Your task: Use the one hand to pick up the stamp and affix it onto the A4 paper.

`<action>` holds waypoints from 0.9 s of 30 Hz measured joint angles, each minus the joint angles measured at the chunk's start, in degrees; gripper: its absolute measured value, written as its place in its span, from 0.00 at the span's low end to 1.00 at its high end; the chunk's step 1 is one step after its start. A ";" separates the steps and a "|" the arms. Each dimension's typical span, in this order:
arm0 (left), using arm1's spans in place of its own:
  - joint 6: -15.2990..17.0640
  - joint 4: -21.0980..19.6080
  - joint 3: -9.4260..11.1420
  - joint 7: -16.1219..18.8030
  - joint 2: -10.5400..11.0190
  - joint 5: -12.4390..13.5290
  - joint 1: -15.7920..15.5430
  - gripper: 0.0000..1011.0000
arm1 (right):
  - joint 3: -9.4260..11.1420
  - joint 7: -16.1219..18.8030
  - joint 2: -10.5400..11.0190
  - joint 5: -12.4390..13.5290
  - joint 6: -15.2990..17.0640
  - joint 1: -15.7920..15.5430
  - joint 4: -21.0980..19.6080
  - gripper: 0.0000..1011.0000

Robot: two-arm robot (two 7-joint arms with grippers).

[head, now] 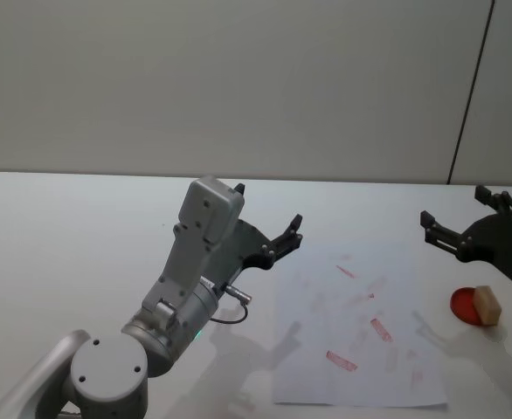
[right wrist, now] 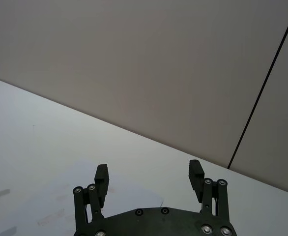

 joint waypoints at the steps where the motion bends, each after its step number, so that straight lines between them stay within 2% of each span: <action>1: 0.00 0.00 0.00 0.00 0.00 0.00 0.00 0.99 | 0.00 0.00 0.00 0.00 0.00 0.00 0.00 0.99; 27: 0.00 0.00 0.00 0.00 0.00 0.00 0.00 0.99 | 0.00 0.00 0.00 0.00 0.00 0.00 0.00 0.99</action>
